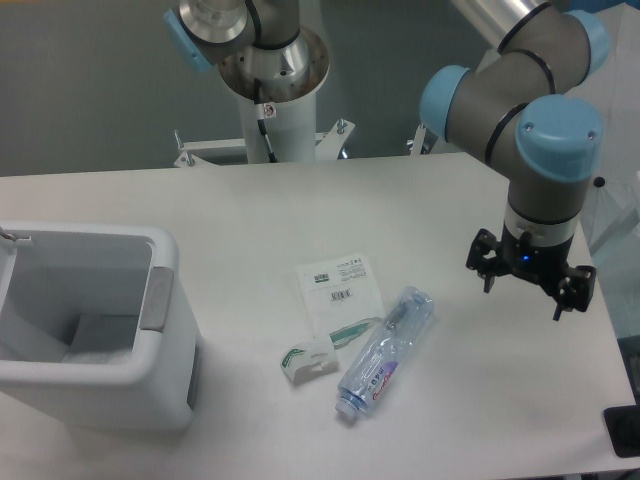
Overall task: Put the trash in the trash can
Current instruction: 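Move the gripper up and over toward the clear plastic bottle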
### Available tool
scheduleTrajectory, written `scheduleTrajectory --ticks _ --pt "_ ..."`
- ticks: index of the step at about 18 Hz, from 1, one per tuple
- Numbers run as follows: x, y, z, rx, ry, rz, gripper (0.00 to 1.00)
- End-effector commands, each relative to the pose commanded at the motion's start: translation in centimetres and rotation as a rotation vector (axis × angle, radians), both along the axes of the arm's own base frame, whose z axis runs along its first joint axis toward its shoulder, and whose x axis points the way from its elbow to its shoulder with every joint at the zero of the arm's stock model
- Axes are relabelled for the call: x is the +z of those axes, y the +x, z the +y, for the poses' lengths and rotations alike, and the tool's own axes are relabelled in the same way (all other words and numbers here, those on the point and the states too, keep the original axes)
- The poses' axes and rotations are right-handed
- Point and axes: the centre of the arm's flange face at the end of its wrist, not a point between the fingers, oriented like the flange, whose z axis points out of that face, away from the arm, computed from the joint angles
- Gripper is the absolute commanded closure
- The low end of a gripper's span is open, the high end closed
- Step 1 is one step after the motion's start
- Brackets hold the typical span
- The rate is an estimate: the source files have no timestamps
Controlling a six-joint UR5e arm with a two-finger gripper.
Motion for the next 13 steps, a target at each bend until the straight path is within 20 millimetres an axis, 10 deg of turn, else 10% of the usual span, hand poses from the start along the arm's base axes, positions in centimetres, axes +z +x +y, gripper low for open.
scheduleTrajectory --ticks 13 --pt "-1.5 3.0 -0.5 0.009 -0.024 -0.04 0.0"
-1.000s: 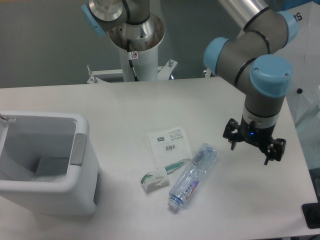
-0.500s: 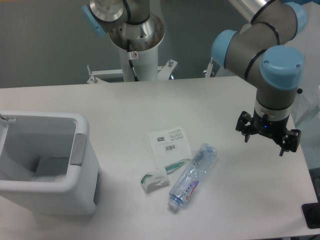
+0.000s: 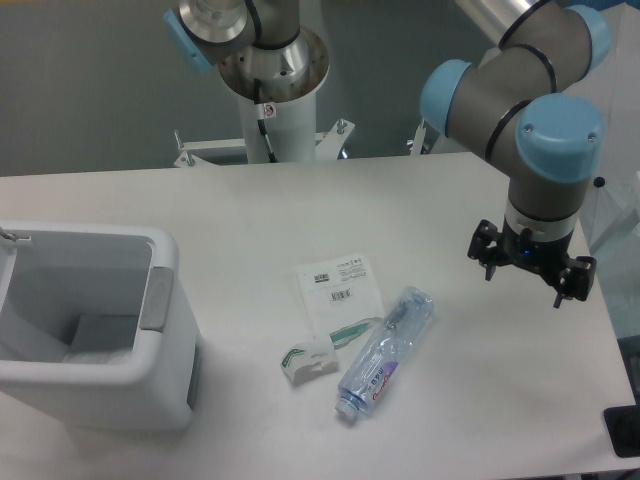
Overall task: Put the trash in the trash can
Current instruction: 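Move the gripper up and over toward the clear plastic bottle, then lower the gripper onto the bottle cap end and close on it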
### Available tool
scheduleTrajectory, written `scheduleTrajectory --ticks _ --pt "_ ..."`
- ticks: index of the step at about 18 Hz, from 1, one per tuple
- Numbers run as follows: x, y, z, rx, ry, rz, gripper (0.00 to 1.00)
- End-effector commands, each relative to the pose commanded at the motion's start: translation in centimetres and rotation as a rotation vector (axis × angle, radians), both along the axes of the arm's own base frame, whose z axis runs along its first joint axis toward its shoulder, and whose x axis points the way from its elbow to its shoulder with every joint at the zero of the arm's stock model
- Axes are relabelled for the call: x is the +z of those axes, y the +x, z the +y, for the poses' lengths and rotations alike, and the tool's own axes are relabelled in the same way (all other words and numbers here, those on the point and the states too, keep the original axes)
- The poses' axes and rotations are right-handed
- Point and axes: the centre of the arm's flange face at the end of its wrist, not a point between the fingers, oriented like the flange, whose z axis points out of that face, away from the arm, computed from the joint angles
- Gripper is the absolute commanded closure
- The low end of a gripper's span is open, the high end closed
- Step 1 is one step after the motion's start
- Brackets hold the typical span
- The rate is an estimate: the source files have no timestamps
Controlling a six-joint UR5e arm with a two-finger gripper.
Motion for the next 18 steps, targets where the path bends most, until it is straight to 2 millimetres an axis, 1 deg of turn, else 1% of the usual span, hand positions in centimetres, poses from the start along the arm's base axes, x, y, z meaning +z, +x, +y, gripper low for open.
scheduleTrajectory --ticks 1,3,4,5,6,7,10,11,12,13,14,15,17,18 --pt "-0.1 0.7 -0.2 -0.002 -0.001 -0.006 0.0" --pt "-0.2 2.0 0.4 -0.012 0.003 -0.013 0.0" --pt "0.0 2.6 0.7 0.008 0.006 -0.013 0.0" --pt "-0.1 3.6 0.9 0.033 0.012 -0.02 0.0" --pt "-0.9 5.1 1.7 0.055 0.019 -0.023 0.0" --pt "-1.2 6.4 2.9 0.095 0.052 0.012 0.0" --pt "-2.5 9.9 6.0 0.118 0.071 0.001 0.0" --pt "-3.0 10.7 6.6 0.129 0.068 -0.004 0.0" --pt "-3.5 11.0 7.0 0.135 0.065 -0.011 0.0" --pt "-4.2 11.5 7.9 0.118 0.061 -0.02 0.0" --pt "-4.7 12.5 9.1 0.092 0.057 -0.025 0.0" --pt "-5.6 12.9 9.8 0.076 0.045 -0.035 0.0" --pt "-6.4 12.6 10.5 0.067 0.039 -0.04 0.0" --pt "-6.6 12.8 11.4 0.055 0.034 -0.038 0.0"
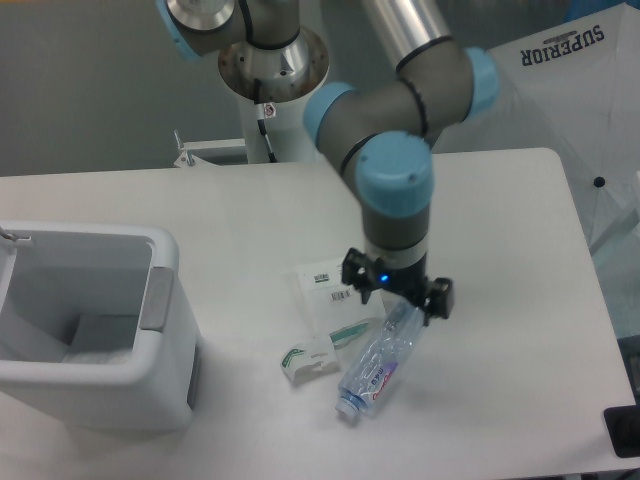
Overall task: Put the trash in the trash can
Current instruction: 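Lower the gripper onto the bottle cap end and close on it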
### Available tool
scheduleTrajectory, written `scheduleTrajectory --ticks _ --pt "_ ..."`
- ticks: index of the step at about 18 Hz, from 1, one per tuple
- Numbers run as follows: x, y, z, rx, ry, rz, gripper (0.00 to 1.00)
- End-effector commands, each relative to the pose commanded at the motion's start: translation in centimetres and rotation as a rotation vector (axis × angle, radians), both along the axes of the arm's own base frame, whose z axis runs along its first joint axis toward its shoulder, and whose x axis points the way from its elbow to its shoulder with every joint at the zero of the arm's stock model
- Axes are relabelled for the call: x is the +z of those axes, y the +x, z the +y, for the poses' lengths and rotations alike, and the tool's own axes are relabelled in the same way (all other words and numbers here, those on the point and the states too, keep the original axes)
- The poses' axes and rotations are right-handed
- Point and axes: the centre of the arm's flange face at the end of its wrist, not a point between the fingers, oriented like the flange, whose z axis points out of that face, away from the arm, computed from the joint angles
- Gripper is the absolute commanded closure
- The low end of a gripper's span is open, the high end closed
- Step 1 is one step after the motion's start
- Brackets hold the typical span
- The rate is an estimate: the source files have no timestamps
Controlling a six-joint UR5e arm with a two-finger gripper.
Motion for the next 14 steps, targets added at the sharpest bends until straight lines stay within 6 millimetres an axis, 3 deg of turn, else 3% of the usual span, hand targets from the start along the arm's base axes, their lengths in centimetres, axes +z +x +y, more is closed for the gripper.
scheduleTrajectory --ticks 2,6,9,11,14 --pt "-0.2 0.3 1.2 -0.016 0.0 -0.009 0.0" --pt "-3.0 2.6 3.7 -0.051 -0.026 -0.026 0.0" --pt "-3.7 2.4 5.3 -0.042 -0.021 -0.026 0.0" --pt "-5.2 2.1 5.7 -0.047 -0.037 -0.038 0.0" --pt "-5.3 0.9 7.3 -0.054 -0.028 -0.03 0.0"
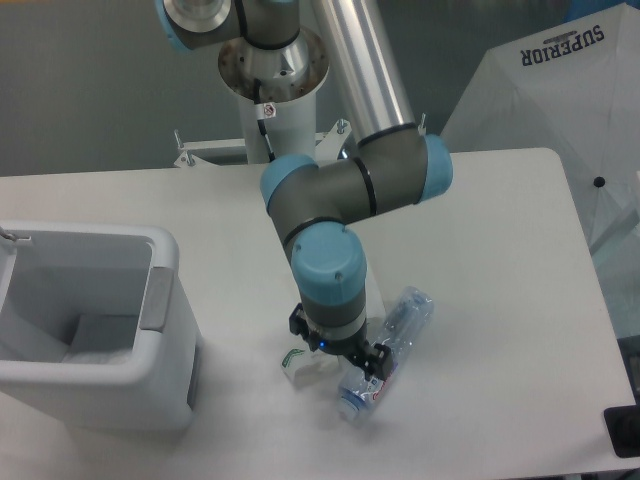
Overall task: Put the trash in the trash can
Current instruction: 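Lower the gripper onto the bottle cap end and close on it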
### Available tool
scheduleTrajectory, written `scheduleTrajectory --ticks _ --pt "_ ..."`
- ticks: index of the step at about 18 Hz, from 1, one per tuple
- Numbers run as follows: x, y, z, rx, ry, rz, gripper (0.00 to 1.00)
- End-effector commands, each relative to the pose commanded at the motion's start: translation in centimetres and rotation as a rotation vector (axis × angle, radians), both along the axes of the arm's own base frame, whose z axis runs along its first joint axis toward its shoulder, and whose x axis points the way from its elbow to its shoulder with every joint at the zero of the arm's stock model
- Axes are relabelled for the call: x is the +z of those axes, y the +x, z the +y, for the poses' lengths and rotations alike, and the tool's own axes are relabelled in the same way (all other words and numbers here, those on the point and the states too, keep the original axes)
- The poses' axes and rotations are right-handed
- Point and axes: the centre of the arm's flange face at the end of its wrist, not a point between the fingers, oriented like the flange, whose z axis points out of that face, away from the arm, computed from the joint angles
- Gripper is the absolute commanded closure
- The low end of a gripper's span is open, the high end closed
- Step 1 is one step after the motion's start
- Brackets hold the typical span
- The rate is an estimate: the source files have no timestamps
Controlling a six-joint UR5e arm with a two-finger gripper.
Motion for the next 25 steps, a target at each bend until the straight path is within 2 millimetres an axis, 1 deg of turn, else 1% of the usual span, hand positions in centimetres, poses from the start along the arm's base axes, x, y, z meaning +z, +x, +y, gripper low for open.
scheduleTrajectory --ticks 2,3,5,6,7,9,11,13,14,17,19,22,24,25 --pt "-0.3 -0.6 0.8 0.0 0.006 0.005 0.0" --pt "-0.1 -0.6 1.5 -0.002 0.014 0.012 0.0" --pt "0.3 -0.9 3.4 -0.017 0.032 0.031 0.0" --pt "-0.1 -1.2 3.7 -0.015 0.031 0.032 0.0" --pt "-0.9 -1.4 3.8 -0.016 0.017 0.034 0.0" --pt "-1.3 -2.0 4.0 -0.015 -0.018 0.072 0.0" --pt "-2.6 -2.0 3.9 -0.014 -0.044 0.071 0.0" --pt "-2.8 -1.7 3.9 -0.022 -0.051 0.067 0.0" --pt "-3.4 -1.7 3.8 -0.025 -0.07 0.06 0.0" --pt "-4.3 -1.8 3.8 -0.028 -0.096 0.066 0.0" --pt "-5.6 -1.6 3.5 -0.03 -0.118 0.052 0.0" --pt "-6.4 -1.4 3.4 -0.032 -0.132 0.045 0.0" --pt "-6.5 -0.7 3.6 -0.04 -0.135 0.043 0.06" --pt "-6.6 -0.5 3.6 -0.042 -0.141 0.038 0.11"
